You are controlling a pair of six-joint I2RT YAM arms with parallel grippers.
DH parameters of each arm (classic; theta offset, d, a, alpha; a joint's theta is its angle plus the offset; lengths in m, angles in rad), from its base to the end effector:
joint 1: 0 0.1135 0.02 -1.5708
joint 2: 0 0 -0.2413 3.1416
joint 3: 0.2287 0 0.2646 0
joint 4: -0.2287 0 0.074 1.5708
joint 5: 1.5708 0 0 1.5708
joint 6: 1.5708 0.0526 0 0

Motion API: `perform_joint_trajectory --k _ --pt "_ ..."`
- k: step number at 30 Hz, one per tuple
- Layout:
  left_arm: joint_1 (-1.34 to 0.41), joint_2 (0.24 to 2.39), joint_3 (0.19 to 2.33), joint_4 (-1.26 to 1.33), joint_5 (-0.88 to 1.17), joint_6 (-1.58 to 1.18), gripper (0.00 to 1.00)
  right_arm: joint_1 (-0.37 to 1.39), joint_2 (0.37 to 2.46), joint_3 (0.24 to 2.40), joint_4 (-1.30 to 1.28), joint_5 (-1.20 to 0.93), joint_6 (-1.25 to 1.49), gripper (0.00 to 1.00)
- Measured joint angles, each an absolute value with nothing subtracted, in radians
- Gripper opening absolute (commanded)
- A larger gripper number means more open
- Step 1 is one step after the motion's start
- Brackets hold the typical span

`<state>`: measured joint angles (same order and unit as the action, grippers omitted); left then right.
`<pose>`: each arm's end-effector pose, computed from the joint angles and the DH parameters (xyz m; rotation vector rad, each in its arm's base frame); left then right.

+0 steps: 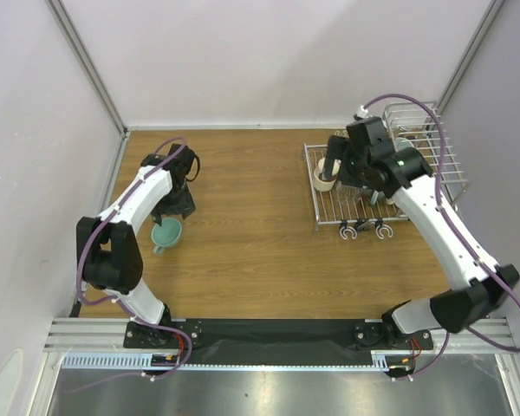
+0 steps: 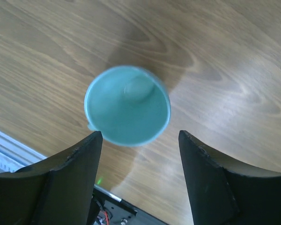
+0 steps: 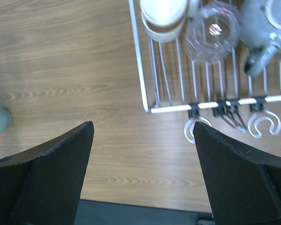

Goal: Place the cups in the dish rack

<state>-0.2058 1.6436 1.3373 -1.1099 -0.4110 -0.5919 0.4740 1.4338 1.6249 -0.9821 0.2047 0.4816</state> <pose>0.3177 -0.0449 0.2129 -0.5828 2.7454 0.4546 0.2869 0.1351 0.3711 0.1082 2.3500 0.2298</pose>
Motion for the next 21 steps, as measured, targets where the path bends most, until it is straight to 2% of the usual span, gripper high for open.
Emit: perform_joint_trajectory --k 8,11,17,18,19,20,21 --pt "-0.187 1.732 1.301 -1.018 -0.408 -0.591 0.66 0.471 1.305 1.583 -1.058 0.231 0.479 0.95" --pt "-0.187 1.764 1.283 -0.986 -0.407 -0.592 0.6 0.469 1.267 1.583 -1.074 0.236 0.478 0.94" --pt "-0.187 1.815 1.253 -0.946 -0.405 -0.59 0.38 0.469 1.239 1.583 -1.098 0.239 0.478 0.95" --pt "-0.187 1.82 1.248 -0.942 -0.404 -0.59 0.24 0.469 1.239 1.583 -1.099 0.239 0.478 0.94" --pt "-0.186 1.822 1.244 -0.939 -0.397 -0.59 0.15 0.469 1.239 1.583 -1.1 0.239 0.478 0.94" --pt "-0.185 1.822 1.243 -0.936 -0.389 -0.587 0.0 0.469 1.238 1.583 -1.1 0.239 0.478 0.94" --pt "-0.184 1.822 1.243 -0.935 -0.385 -0.585 0.0 0.469 1.238 1.583 -1.101 0.238 0.478 0.94"
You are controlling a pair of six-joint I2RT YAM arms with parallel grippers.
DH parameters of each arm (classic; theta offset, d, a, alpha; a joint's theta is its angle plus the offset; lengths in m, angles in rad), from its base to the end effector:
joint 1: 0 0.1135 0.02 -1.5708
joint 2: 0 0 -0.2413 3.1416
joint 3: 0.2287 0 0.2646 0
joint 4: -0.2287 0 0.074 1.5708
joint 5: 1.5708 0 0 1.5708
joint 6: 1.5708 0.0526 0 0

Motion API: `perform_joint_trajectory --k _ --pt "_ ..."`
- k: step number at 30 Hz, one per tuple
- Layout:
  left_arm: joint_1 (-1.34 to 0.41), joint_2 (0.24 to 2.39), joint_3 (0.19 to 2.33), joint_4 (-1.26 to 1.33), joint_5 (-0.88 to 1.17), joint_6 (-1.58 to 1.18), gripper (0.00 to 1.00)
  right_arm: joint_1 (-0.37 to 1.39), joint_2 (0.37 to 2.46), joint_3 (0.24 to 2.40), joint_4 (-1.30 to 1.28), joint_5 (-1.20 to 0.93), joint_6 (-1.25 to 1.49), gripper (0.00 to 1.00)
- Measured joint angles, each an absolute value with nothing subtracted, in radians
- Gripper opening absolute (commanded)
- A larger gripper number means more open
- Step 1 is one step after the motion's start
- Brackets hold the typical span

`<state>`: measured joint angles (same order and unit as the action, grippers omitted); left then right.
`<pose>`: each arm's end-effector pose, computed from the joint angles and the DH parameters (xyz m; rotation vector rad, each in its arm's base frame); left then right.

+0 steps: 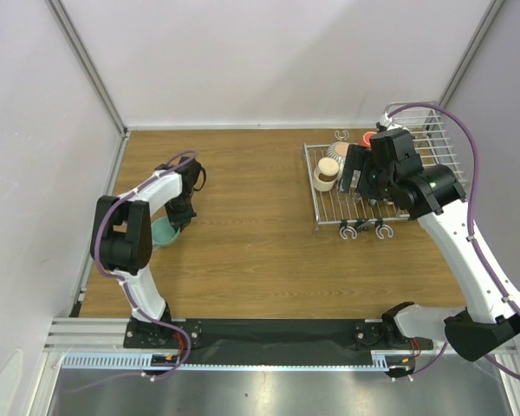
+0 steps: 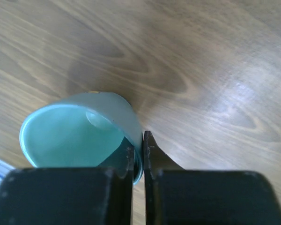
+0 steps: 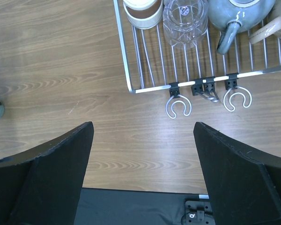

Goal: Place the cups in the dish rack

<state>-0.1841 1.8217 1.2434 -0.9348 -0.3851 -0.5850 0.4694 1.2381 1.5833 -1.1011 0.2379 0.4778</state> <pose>0.3335 -0.0420 0.1341 -0.5941 2.8422 0.4933 0.2325 0.1040 0.3994 0.1287 2.3059 0.2087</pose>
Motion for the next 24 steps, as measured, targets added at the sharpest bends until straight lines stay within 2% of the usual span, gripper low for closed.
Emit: perform_joint_trajectory --k 7,13,18,24 --pt "-0.18 1.766 1.295 -0.963 -0.259 -0.594 0.0 0.469 1.235 1.551 -1.091 0.188 0.454 0.93" --pt "-0.179 1.485 1.37 -0.884 0.065 -0.685 0.0 0.467 1.224 1.516 -1.017 0.029 0.388 0.85" --pt "-0.184 1.276 1.341 -0.642 0.402 -0.892 0.0 0.467 1.143 1.42 -0.872 -0.204 0.345 0.79" --pt "-0.213 1.16 1.067 -0.158 0.648 -1.355 0.0 0.47 1.031 1.262 -0.615 -0.505 0.398 0.75"
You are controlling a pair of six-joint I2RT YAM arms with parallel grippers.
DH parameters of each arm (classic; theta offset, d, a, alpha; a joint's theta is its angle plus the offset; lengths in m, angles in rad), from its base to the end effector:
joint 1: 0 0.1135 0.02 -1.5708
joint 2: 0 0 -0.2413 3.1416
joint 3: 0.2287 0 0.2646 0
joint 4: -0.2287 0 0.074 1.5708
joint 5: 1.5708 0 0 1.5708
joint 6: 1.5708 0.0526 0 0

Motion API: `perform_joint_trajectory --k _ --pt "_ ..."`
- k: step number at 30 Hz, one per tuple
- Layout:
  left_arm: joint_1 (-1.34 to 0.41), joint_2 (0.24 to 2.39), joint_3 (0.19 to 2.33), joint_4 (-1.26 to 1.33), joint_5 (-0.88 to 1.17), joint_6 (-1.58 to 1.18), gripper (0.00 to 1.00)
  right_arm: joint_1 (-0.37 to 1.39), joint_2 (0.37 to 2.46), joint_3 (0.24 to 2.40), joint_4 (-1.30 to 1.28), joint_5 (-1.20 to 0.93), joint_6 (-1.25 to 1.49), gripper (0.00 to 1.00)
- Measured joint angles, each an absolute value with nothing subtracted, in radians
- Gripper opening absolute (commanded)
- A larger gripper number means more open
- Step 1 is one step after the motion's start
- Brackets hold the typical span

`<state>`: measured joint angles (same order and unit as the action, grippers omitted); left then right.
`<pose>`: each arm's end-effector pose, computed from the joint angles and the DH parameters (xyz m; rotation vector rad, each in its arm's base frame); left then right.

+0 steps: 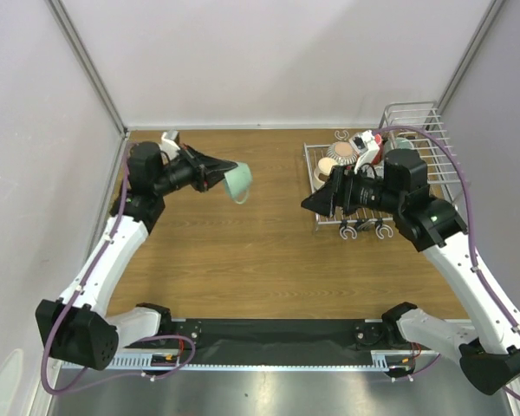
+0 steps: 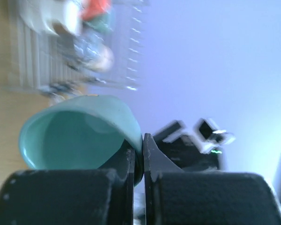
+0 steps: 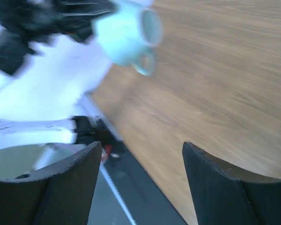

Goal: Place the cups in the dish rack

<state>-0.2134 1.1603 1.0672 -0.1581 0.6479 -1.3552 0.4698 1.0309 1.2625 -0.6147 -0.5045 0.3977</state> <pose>0.2847 -0.0942 0.3417 -0.6606 2.0201 -1.6159 0.2064 0.1333 0.3931 -0.4253 2.0118 1.0486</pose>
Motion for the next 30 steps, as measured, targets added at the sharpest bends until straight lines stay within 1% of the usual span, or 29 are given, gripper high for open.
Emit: perform_joint_trajectory --k 3,5,8,10,14,17,27,30 --pt "-0.268 1.16 0.976 0.058 0.669 -1.616 0.0 0.488 1.022 1.188 -0.459 -0.606 0.474 0.75" --pt "-0.311 1.163 0.963 0.163 0.67 -1.735 0.0 0.505 1.023 1.145 -0.371 -0.643 0.509 0.75" --pt "-0.374 1.165 0.983 0.312 0.678 -1.861 0.0 0.53 1.037 1.116 -0.281 -0.689 0.548 0.78" --pt "-0.406 1.169 1.016 0.355 0.688 -1.9 0.0 0.538 1.053 1.117 -0.236 -0.713 0.554 0.77" --pt "-0.426 1.171 1.084 0.4 0.699 -1.947 0.0 0.539 1.07 1.117 -0.18 -0.751 0.569 0.74" --pt "-0.43 1.163 1.095 0.396 0.707 -1.961 0.0 0.539 1.077 1.123 -0.155 -0.777 0.579 0.71" --pt "-0.47 1.158 1.079 0.35 0.71 -1.973 0.0 0.542 1.111 1.185 -0.136 -0.821 0.595 0.55" --pt "-0.49 1.159 1.077 0.348 0.712 -1.972 0.0 0.543 1.136 1.209 -0.134 -0.828 0.6 0.48"
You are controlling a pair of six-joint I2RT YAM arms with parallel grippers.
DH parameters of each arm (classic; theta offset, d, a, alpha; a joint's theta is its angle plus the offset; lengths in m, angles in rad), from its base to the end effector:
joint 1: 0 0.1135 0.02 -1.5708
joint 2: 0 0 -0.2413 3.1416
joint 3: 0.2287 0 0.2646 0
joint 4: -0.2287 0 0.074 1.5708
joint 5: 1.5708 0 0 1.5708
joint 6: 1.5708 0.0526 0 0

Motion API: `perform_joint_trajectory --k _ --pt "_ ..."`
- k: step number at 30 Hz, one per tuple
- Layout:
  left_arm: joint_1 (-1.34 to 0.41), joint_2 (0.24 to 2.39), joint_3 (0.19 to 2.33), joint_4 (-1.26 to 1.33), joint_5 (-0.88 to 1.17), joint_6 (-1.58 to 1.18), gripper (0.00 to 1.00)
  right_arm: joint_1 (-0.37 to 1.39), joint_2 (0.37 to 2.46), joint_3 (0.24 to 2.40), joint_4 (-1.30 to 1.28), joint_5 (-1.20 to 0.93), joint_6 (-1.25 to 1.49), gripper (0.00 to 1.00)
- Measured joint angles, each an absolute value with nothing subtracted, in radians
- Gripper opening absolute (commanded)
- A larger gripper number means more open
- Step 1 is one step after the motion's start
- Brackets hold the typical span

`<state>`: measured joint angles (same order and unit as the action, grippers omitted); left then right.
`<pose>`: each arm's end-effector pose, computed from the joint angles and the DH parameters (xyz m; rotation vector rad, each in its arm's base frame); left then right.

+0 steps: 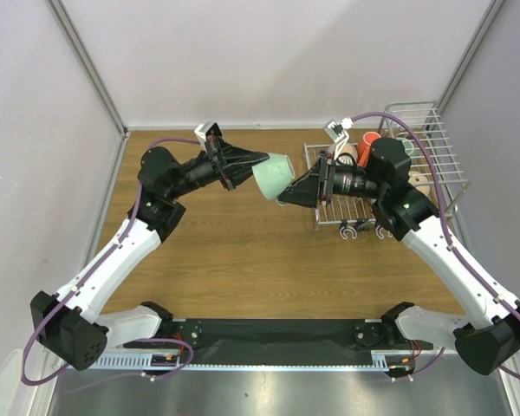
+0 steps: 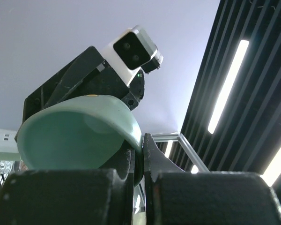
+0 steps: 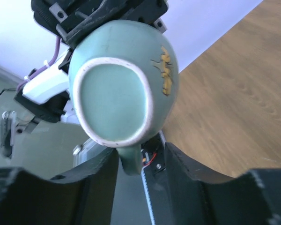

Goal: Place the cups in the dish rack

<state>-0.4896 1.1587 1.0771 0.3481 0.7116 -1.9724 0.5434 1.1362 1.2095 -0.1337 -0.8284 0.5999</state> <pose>0.2441 -0.1690 0.4034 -0.5485 1.8483 -2.3551 0.2200 0.1781 0.4045 -0.6594 1.7302 1.5039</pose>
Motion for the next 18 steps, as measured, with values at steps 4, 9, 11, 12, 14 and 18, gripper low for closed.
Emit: perform_joint_trajectory --k 4,9,11,12,14,18 --pt "-0.497 1.159 1.075 0.348 0.71 -1.971 0.0 0.548 1.159 1.23 -0.136 -0.853 0.602 0.31" --pt "-0.494 1.157 1.047 0.347 0.699 -2.0 0.34 0.554 1.162 1.233 -0.151 -0.873 0.57 0.0" --pt "-0.495 1.153 1.023 0.369 0.695 -1.984 0.81 0.559 1.164 1.233 -0.161 -0.857 0.572 0.0" --pt "-0.496 1.15 1.005 0.383 0.696 -1.98 0.93 0.563 1.164 1.233 -0.169 -0.844 0.57 0.0" --pt "-0.493 1.14 0.973 0.384 0.707 -1.966 1.0 0.569 1.165 1.234 -0.207 -0.792 0.553 0.0" --pt "-0.438 1.11 0.955 0.281 0.723 -1.871 1.0 0.566 1.166 1.238 -0.342 -0.632 0.481 0.0"
